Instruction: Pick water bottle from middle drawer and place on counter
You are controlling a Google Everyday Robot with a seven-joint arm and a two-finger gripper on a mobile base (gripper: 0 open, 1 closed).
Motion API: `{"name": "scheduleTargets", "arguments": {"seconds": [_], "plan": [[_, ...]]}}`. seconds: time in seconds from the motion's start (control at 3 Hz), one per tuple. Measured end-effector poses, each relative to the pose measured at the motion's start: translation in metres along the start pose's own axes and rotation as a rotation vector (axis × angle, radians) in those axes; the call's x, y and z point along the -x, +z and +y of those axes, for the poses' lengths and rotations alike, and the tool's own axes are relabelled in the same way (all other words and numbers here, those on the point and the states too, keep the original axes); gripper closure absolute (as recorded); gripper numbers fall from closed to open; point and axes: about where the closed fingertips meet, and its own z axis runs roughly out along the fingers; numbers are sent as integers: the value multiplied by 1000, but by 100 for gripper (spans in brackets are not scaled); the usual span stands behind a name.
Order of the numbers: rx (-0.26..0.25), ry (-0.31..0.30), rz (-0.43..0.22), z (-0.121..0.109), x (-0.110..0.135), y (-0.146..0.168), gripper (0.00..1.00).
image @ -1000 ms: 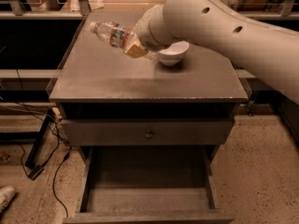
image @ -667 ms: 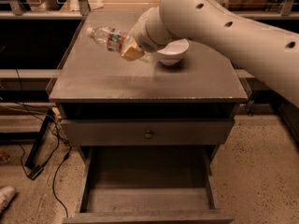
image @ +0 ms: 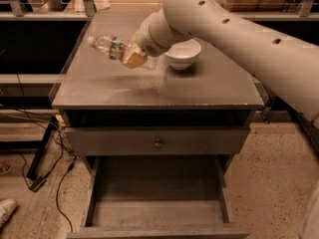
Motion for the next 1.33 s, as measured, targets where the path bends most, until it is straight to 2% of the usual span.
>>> {"name": "scheduleTargets", "arguments": {"seconds": [0.67,1.33], "plan": [[126,-9,26,16,-5,28,100],[202,-32,76,31,-14,40,100]]}}
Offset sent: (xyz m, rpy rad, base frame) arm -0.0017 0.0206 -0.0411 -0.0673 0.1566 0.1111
